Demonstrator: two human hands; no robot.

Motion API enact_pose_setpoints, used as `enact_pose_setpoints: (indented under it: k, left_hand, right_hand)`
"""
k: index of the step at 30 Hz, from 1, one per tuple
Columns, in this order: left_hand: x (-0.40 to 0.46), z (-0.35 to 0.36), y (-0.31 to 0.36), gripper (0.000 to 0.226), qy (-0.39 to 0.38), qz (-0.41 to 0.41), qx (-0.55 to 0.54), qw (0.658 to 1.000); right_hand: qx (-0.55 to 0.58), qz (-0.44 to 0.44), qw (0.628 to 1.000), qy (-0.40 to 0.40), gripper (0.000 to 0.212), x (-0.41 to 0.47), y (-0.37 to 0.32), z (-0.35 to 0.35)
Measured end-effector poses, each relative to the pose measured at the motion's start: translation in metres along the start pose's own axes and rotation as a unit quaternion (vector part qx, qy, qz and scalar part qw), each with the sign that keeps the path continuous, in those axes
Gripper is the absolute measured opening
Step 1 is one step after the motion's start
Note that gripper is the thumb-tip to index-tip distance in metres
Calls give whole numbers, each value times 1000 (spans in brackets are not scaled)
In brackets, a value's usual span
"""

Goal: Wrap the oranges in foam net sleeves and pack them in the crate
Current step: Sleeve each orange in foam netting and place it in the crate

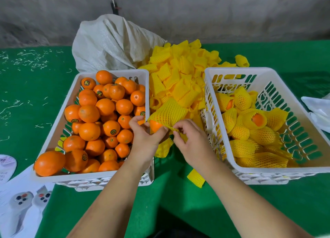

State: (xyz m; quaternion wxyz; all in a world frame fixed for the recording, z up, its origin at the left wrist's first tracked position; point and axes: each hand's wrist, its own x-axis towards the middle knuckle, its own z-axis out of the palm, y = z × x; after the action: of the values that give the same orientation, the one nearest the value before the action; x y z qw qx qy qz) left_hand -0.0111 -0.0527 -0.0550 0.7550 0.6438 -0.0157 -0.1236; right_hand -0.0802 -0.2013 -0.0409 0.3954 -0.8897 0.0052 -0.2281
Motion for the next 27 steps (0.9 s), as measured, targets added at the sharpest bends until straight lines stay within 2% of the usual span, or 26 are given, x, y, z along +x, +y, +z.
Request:
enact_pose_setpoints:
  k: [3, 5, 8, 10, 12, 14, 17, 19, 21, 27]
  left_hand:
    - [-2, 0, 0, 76, -33, 30, 15, 999]
    - [-3, 4, 1, 63, -8, 43, 39, 998]
    - [-6, 5, -2, 65, 58, 39, 72, 995]
    - [-7, 3, -3, 66, 62, 45, 81, 994]
    - [-5, -1, -3, 61, 31, 35, 79, 996]
    - [-2, -4, -3, 57, -48, 21, 68, 996]
    - [-1, -11, -4, 69, -131, -7, 15, 991]
    - [-3, -11, -3, 70, -115, 9, 12, 993]
    - [-6, -5, -2, 67, -66, 39, 31, 997]
    - [-6, 6, -1, 48, 15, 57, 4, 998]
  right_hand:
    - [-24, 20, 999, 16, 15, -7, -5, 5]
    - [-39, 19, 999, 17, 16, -6, -10, 4]
    - [-85, 3, 996, 0, 17, -10, -25, 10]
    - [-99, -27, 995, -13, 17, -15, -35, 15]
    - [-81, -26, 996, 4, 17, -11, -34, 13]
    - [-44, 13, 999, 29, 16, -3, -30, 6]
    - [-4, 50, 998, 32, 13, 4, -27, 2]
    - [4, 53, 998, 32, 13, 5, -28, 0]
    - [10, 41, 998, 43, 13, 7, -30, -3]
    - [-25, -71, 994, 76, 14, -1, -36, 5]
